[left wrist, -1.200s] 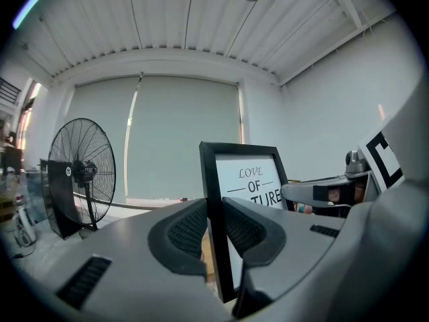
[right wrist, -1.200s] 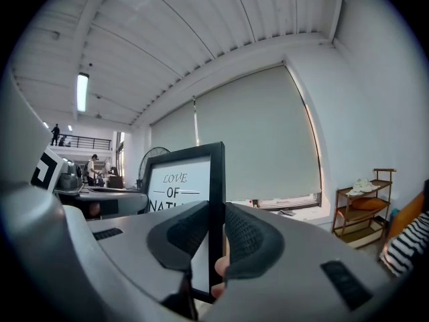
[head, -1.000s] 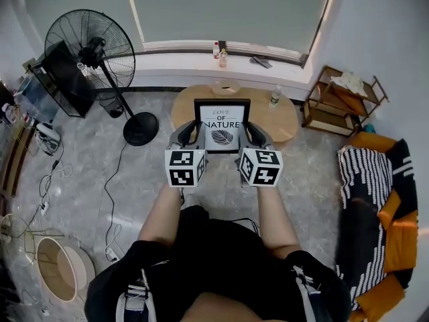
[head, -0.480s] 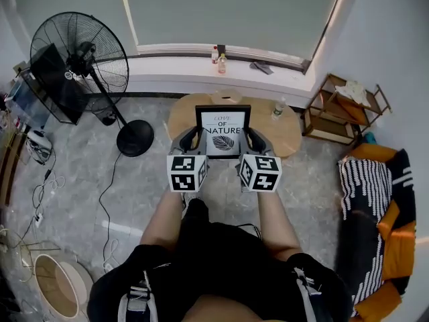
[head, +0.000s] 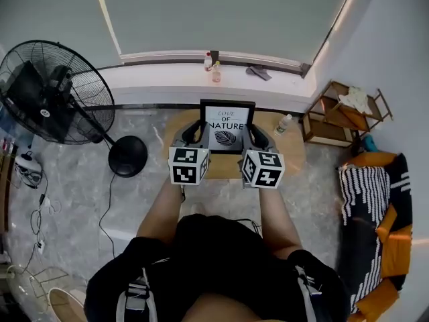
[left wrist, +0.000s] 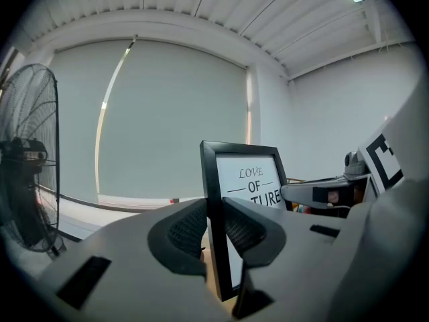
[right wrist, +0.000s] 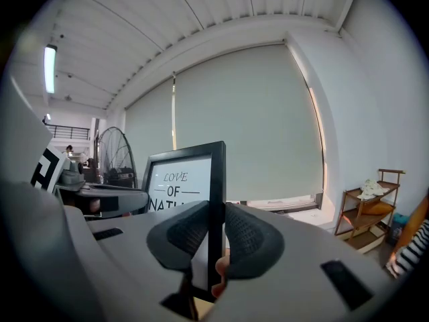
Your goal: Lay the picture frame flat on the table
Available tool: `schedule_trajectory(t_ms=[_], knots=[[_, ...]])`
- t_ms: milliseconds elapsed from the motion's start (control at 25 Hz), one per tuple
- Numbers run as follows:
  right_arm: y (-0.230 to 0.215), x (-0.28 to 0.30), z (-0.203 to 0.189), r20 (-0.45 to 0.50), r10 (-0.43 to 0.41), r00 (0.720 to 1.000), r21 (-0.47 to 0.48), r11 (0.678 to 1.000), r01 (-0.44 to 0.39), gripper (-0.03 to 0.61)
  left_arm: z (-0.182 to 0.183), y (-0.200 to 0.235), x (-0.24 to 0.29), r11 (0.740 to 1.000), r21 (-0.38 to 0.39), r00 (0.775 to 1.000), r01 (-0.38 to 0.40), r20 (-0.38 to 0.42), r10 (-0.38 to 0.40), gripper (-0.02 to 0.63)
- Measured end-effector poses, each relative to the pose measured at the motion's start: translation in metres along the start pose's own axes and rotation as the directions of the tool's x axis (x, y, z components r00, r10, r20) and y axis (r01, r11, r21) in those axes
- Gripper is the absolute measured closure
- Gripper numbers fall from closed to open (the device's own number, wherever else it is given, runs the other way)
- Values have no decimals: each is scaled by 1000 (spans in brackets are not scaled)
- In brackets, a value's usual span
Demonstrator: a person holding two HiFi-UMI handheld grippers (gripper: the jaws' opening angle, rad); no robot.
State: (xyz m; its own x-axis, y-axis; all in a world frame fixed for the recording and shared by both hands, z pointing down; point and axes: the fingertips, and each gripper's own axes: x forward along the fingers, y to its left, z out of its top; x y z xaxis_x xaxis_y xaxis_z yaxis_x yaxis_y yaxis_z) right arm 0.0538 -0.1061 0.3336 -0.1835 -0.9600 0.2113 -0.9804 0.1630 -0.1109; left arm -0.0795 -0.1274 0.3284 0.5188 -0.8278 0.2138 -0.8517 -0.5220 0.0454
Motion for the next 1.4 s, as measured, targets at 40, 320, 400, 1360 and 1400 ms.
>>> schedule_trajectory(t_ms=[40, 320, 400, 1360, 1400], knots=[[-1, 22, 3, -6, -7, 1000, 2, 1000, 7, 492, 2, 14, 18, 1000, -6, 1000, 11, -8, -11, 526], [-23, 128, -22, -109, -12, 994, 10, 1000, 13, 491, -31, 69, 117, 999, -34, 991, 22, -128, -26, 525], [-39, 156, -38, -147, 16, 989, 24, 1000, -12, 491, -49, 74, 144, 999, -52, 987, 10, -157, -18, 523], [-138, 338, -293, -680, 259, 686, 299, 952, -63, 489, -296, 111, 326, 954, -269, 765, -131, -640, -76, 525], [-141, 340, -304, -704, 259, 661, 302, 952, -51, 489, -311, 110, 328, 946, -293, 746, -140, -659, -93, 526]])
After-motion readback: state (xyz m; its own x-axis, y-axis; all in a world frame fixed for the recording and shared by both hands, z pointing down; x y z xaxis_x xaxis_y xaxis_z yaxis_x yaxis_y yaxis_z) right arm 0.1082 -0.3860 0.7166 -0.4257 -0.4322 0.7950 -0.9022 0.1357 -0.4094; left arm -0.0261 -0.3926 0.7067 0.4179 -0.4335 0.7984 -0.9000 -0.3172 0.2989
